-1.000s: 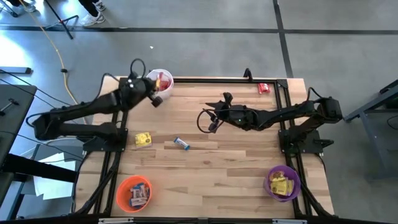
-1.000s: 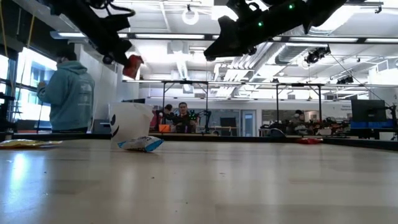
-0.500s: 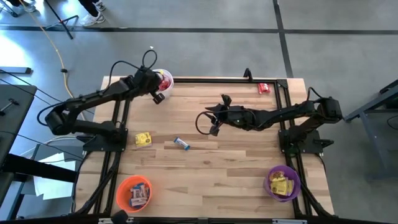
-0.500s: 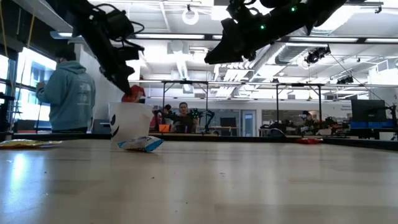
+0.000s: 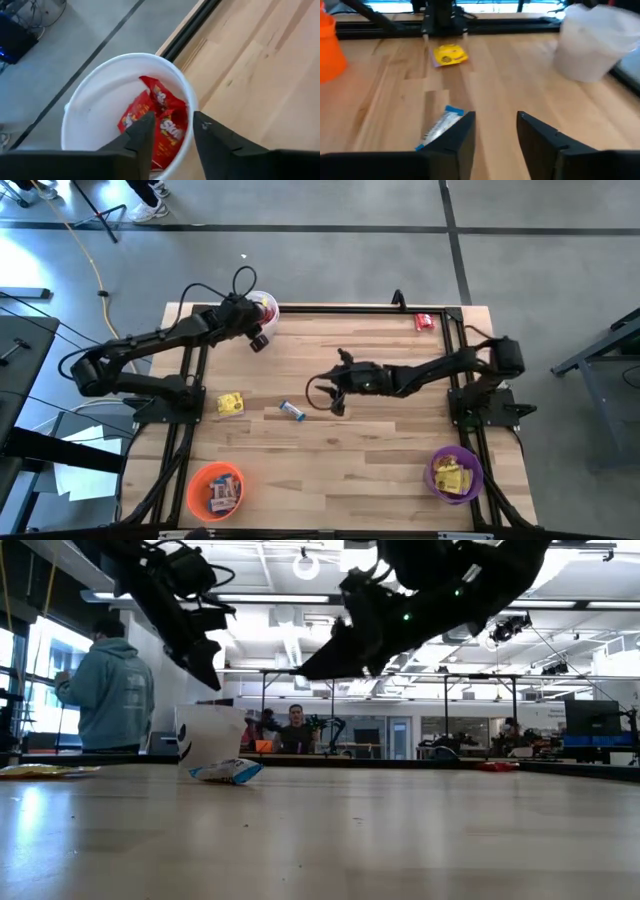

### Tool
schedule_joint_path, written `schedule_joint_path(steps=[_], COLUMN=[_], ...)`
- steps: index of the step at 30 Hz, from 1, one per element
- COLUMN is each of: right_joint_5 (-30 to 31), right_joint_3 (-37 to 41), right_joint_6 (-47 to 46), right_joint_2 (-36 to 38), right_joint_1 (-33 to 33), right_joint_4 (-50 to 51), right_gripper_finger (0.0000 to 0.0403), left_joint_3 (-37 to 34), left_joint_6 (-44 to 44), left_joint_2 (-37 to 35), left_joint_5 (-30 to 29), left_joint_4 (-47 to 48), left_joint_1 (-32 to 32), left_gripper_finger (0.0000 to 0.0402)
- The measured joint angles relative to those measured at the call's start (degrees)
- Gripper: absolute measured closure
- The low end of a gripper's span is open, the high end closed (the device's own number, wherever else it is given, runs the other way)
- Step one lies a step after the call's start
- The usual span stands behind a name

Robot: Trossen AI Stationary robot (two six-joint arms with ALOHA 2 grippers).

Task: Sort candy
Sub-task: Put the white candy into the orange bucket

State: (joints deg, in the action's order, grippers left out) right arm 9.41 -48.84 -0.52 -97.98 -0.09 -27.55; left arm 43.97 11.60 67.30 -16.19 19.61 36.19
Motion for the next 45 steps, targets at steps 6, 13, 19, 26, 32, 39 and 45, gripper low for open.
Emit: schedule_joint_path(steps=[6, 13, 19, 26, 32, 39, 45], right_joint_5=[-0.26, -3.19, -4.01, -4.06, -7.0, -3.63, -3.86], right_joint_3=[-5.56, -14.19, -14.97, -15.07, -15.1, -15.23, -15.23], right_joint_6=[-3.52, -7.34, -12.15, -16.17, -18.21, -16.51, -11.53], right_joint_2=[-9.08, -16.12, -16.58, -19.78, -24.74, -26.64, -26.65], right_joint_1=[2.2, 3.21, 4.53, 4.58, 4.97, 5.41, 5.72], right_joint_4=[-1.15, 6.31, 12.93, 9.19, 3.65, -0.81, -1.95], right_gripper_finger=[0.0202, 0.0159, 0.0169, 0.0205, 0.0224, 0.0298, 0.0392], left_joint_3=[-4.31, -8.02, -12.37, -19.45, -22.67, -22.67, -22.67], left_joint_6=[-2.19, -4.64, -8.42, -13.59, -17.35, -17.47, -19.49], left_joint_2=[-6.84, -17.07, -22.0, -22.41, -22.42, -22.54, -22.56], left_joint_5=[-0.17, -0.75, -0.7, -0.67, -0.68, -2.35, -1.59], left_joint_4=[-4.15, -4.22, -6.97, -15.35, -19.95, -20.52, -20.99], left_joint_1=[-4.98, -12.83, -20.68, -26.04, -28.95, -32.74, -35.73], left_gripper_finger=[0.0259, 0.0258, 0.0259, 0.0266, 0.0266, 0.0266, 0.0266])
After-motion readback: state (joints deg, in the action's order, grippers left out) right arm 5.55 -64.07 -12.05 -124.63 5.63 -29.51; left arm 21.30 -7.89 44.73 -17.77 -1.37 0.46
